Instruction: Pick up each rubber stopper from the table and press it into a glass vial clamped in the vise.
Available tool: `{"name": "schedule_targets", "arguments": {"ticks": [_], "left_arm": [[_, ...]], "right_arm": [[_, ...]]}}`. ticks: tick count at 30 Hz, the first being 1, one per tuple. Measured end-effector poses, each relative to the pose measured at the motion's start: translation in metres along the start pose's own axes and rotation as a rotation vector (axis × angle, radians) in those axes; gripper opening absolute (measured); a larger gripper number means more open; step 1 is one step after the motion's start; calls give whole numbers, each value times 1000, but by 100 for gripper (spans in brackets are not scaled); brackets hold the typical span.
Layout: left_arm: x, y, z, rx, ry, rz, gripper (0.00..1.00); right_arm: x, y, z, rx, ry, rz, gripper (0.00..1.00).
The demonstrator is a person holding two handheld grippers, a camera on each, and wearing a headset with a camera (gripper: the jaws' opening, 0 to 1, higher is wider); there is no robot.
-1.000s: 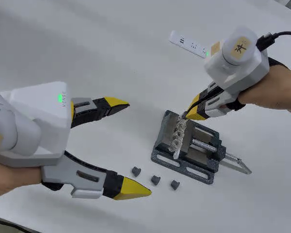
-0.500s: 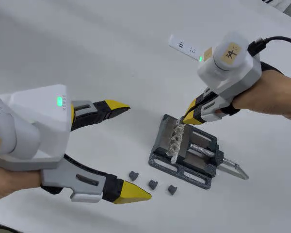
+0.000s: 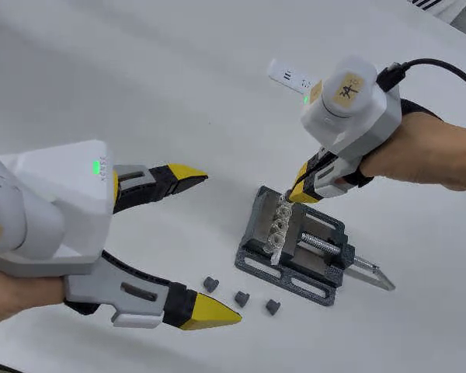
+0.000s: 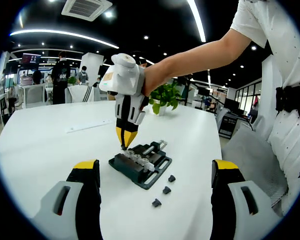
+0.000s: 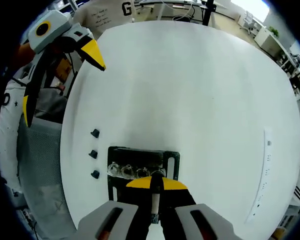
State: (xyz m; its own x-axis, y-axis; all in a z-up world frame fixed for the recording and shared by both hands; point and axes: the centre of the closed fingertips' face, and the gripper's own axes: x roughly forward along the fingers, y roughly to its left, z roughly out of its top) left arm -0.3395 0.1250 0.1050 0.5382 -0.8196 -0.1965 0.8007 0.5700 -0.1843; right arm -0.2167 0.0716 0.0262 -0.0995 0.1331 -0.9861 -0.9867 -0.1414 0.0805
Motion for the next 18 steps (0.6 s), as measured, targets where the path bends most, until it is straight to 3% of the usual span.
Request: {"name": "schedule_targets", "arguments": {"ticks": [18], "left_arm": [[4, 1, 2, 2, -4, -1, 91]], "right_arm": [[2, 2, -1, -17, 60, 10, 0]]}}
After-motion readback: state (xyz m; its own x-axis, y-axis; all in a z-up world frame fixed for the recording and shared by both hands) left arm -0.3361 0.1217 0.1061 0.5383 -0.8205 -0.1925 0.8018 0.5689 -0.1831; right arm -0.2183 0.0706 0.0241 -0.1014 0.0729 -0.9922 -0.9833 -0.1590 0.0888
